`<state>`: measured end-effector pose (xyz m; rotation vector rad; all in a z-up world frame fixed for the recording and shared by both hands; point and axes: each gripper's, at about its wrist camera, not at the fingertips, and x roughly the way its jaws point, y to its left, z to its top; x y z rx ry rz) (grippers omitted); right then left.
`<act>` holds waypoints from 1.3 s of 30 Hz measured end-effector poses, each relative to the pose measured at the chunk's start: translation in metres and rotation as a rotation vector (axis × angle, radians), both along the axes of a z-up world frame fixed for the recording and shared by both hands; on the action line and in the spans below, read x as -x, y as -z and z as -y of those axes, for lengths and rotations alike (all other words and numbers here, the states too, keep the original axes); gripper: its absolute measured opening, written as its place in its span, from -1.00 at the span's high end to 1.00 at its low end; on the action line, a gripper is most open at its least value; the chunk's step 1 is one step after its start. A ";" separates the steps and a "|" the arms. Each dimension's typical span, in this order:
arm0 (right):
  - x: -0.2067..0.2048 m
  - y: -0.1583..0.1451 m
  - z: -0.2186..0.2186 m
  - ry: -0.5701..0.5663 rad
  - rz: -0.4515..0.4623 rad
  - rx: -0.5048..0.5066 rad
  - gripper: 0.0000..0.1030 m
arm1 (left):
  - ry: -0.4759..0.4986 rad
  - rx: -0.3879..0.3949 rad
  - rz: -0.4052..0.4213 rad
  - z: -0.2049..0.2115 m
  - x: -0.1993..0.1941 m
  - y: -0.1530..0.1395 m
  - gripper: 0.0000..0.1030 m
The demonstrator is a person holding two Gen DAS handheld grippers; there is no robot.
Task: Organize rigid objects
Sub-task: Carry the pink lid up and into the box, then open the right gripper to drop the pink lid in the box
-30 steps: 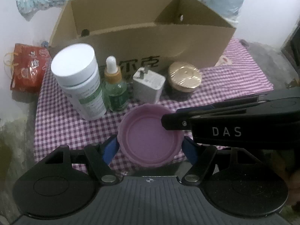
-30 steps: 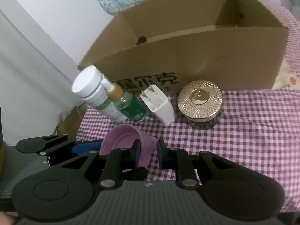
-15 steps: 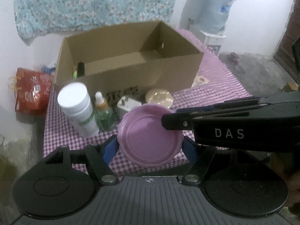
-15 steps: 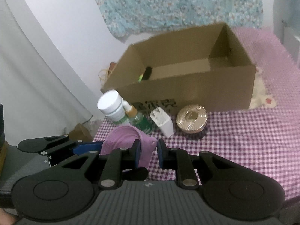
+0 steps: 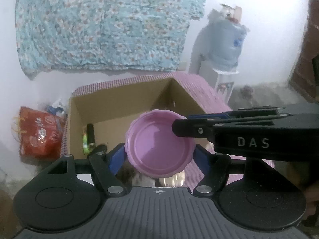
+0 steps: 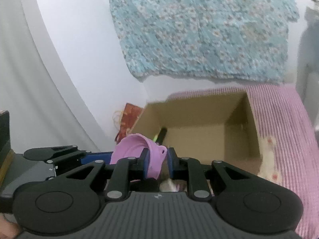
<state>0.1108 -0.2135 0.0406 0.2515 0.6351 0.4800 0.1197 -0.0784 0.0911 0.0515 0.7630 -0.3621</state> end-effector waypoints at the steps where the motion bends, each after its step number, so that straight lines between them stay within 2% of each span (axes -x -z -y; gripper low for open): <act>1: -0.013 -0.002 0.002 -0.009 0.001 0.002 0.59 | -0.011 0.021 -0.019 -0.003 -0.015 -0.001 -0.42; 3: -0.047 -0.003 0.005 -0.033 -0.012 0.011 0.59 | -0.031 0.035 -0.053 -0.006 -0.039 0.001 -0.42; 6: -0.100 0.000 0.002 -0.067 -0.084 0.009 0.59 | -0.071 0.040 -0.125 -0.012 -0.083 0.012 -0.42; 11: -0.178 0.025 -0.012 -0.114 -0.219 0.025 0.59 | -0.157 0.060 -0.279 -0.025 -0.145 0.040 -0.42; 15: -0.231 0.054 -0.028 -0.150 -0.327 0.020 0.60 | -0.222 0.001 -0.354 -0.029 -0.182 0.066 -0.42; 17: -0.247 0.070 -0.035 -0.163 -0.374 0.019 0.60 | -0.251 -0.013 -0.390 -0.033 -0.195 0.077 -0.42; 21: -0.275 0.098 -0.048 -0.174 -0.447 0.009 0.59 | -0.338 0.016 -0.480 -0.045 -0.216 0.099 -0.42; 23: -0.287 0.111 -0.053 -0.174 -0.475 -0.001 0.60 | -0.373 0.004 -0.498 -0.046 -0.223 0.107 -0.42; 30: -0.299 0.138 -0.066 -0.160 -0.489 0.003 0.57 | -0.422 -0.015 -0.540 -0.047 -0.231 0.121 -0.40; 33: -0.304 0.142 -0.060 -0.139 -0.533 -0.041 0.42 | -0.420 0.027 -0.543 -0.049 -0.225 0.116 -0.53; 34: -0.303 0.141 -0.055 -0.131 -0.536 -0.064 0.19 | -0.420 0.040 -0.538 -0.048 -0.223 0.113 -0.55; 35: -0.303 0.139 -0.051 -0.120 -0.533 -0.082 -0.14 | -0.420 0.047 -0.529 -0.048 -0.220 0.109 -0.56; 36: -0.302 0.136 -0.046 -0.105 -0.522 -0.092 -0.24 | -0.419 0.054 -0.520 -0.047 -0.219 0.106 -0.59; 39: -0.292 0.121 -0.032 -0.086 -0.497 -0.131 -0.25 | -0.409 0.086 -0.488 -0.048 -0.213 0.090 -0.65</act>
